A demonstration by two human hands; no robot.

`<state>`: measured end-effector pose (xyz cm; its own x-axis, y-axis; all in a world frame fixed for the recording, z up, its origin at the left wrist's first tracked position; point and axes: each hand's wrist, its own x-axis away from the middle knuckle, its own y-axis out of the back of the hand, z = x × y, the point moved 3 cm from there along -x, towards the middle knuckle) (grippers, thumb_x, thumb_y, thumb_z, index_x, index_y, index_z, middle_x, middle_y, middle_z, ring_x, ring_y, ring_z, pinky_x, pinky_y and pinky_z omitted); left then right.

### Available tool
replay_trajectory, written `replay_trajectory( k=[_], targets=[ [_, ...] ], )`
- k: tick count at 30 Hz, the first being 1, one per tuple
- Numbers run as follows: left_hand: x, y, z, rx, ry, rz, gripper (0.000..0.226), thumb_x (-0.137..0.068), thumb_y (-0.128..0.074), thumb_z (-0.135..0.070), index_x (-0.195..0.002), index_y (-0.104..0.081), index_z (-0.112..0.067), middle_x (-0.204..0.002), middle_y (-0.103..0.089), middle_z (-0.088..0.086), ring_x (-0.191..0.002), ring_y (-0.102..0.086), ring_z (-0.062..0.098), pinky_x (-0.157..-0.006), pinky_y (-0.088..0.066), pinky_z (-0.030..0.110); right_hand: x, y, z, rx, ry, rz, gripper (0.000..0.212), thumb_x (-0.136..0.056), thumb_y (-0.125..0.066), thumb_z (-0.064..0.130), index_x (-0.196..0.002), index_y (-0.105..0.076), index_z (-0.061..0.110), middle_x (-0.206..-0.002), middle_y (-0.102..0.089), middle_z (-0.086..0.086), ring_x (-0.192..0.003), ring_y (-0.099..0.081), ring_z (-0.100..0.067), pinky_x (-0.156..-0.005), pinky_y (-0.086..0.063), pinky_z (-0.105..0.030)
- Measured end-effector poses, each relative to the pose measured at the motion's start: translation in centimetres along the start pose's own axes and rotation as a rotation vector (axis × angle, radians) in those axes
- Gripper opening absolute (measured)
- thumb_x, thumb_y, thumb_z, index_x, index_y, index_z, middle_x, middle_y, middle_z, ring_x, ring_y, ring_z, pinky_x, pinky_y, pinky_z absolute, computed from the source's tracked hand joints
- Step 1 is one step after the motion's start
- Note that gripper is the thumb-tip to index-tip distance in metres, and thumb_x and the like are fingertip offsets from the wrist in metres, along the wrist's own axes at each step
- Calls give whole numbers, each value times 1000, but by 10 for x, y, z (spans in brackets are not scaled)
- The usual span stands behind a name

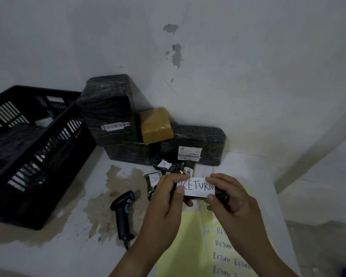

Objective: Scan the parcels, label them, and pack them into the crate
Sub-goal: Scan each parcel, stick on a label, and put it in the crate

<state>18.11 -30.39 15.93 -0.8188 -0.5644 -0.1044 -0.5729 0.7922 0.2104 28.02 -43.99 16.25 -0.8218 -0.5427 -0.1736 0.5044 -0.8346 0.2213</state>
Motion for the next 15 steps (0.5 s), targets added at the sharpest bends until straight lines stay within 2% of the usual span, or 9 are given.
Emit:
replay_trajectory(
  k=[4, 6, 9, 12, 15],
  targets=[
    [0, 1, -4, 14, -6, -5, 27, -108, -40, -14, -120, -61, -26, -107, -60, -4, -76, -61, 2, -69, -44, 11, 0, 0, 3, -93, -40, 28, 47, -88, -57, -14, -108, -72, 25, -119, -62, 15, -101, -66, -16, -72, -57, -22],
    [-1, 2, -5, 24, 3, 26, 26, -107, -44, -14, -123, -59, -27, -106, -58, -2, -74, -61, 1, -69, -44, 12, -1, 0, 6, -86, -39, 40, 44, -90, -59, -7, -108, -71, 31, -119, -61, 15, -98, -66, -16, -71, -56, -22],
    [-4, 5, -2, -12, -11, 77, 28, -104, -52, -22, -127, -55, -38, -117, -62, -8, -84, -66, 6, -73, -49, 18, -6, 2, 9, 26, -5, 24, 33, -90, -68, 15, -105, -68, 43, -118, -63, 16, -94, -68, -15, -74, -56, -26],
    [-6, 13, 5, -131, -32, 83, 31, -101, -60, -25, -123, -57, -46, -116, -62, -18, -91, -65, 5, -72, -49, 15, -9, 5, 6, 41, -22, -4, 31, -85, -74, 9, -100, -73, 36, -110, -67, 15, -91, -69, -12, -71, -55, -20],
    [-6, 18, 12, -172, -34, 100, 32, -98, -66, -20, -120, -61, -42, -113, -64, -19, -94, -65, 6, -75, -49, 16, -8, 5, 2, 36, -77, 29, 32, -82, -76, 5, -97, -75, 33, -106, -69, 16, -89, -70, -11, -71, -57, -22]
  ],
)
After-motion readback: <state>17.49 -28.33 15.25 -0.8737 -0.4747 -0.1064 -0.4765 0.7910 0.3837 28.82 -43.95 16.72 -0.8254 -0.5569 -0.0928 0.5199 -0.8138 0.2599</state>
